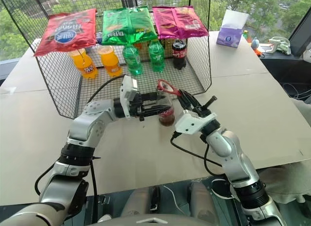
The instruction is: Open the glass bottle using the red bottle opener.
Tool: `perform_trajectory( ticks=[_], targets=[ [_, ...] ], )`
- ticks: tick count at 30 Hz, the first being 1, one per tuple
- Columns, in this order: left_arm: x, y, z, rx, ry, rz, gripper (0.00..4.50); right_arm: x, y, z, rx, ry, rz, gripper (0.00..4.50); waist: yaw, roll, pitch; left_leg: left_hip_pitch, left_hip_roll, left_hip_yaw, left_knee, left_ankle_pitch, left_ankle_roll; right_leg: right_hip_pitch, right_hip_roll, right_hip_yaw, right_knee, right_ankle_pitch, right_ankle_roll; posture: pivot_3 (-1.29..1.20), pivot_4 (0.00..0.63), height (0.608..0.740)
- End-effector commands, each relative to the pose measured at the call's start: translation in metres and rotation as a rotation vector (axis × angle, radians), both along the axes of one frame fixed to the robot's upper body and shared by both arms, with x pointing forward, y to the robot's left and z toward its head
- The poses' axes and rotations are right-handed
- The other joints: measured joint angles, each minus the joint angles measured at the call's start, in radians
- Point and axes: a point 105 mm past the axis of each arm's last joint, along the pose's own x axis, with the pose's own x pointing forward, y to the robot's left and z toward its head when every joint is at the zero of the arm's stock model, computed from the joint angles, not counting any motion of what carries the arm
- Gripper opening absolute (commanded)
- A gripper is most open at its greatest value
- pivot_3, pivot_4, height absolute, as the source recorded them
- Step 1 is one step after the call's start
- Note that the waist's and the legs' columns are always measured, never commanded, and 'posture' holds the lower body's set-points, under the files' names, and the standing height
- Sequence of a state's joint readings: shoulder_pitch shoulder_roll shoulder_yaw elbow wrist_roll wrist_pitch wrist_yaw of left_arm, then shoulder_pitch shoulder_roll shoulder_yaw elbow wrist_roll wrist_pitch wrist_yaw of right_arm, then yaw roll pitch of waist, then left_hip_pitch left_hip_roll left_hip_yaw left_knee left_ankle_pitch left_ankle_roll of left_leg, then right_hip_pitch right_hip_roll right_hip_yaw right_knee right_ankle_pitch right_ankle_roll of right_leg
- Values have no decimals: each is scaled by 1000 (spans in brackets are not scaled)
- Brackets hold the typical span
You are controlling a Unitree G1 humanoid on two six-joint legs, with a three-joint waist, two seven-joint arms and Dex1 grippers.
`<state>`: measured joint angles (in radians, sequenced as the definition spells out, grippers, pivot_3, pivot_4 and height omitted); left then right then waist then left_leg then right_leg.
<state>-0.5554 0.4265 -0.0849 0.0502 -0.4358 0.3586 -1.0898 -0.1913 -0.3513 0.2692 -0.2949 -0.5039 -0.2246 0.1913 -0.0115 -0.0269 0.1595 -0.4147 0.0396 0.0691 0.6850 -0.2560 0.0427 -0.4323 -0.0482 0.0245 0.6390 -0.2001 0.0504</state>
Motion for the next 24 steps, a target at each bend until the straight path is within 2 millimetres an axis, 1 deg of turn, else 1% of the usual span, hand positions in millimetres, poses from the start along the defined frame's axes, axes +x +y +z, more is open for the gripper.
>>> perform_trajectory(
  ticks=[1, 7, 9, 11, 19, 24],
  targets=[
    [0, -1, 6, -7, -24, -12, 2190, -11, 8, -1, -39, -37, 53, 0, 0, 0, 0, 0, 0, 0, 0, 0, 0, 0, 0, 0, 0, 0, 0, 0, 150, 740],
    [0, -2, 4, -5, -19, -17, 2190, -7, 5, -11, -110, -36, 25, 0, 0, 0, 0, 0, 0, 0, 0, 0, 0, 0, 0, 0, 0, 0, 0, 0, 150, 740],
    [0, -1, 3, -4, -18, -18, 2190, -6, 4, -13, -121, -37, 18, 0, 0, 0, 0, 0, 0, 0, 0, 0, 0, 0, 0, 0, 0, 0, 0, 0, 150, 740],
    [1, -1, 3, -1, -17, -20, 2190, -4, 0, -11, -172, -58, 5, 0, 0, 0, -1, 0, 0, 0, 0, 0, 0, 0, 0, 0, 0, 0, 0, 0, 150, 740],
    [2, -5, 4, -8, -17, -26, 2190, -3, -22, 18, -374, -122, 47, 0, 0, 0, -1, 1, 0, 0, 0, 0, 0, 0, 0, 0, 0, 0, 0, 0, 150, 740],
    [2, -8, 2, -16, -17, -30, 2190, 1, -33, 35, -456, -152, 66, 0, 1, 0, -1, 0, 0, 0, 0, 0, 0, 1, 0, 0, 0, 0, 0, 0, 150, 740]
  ],
)
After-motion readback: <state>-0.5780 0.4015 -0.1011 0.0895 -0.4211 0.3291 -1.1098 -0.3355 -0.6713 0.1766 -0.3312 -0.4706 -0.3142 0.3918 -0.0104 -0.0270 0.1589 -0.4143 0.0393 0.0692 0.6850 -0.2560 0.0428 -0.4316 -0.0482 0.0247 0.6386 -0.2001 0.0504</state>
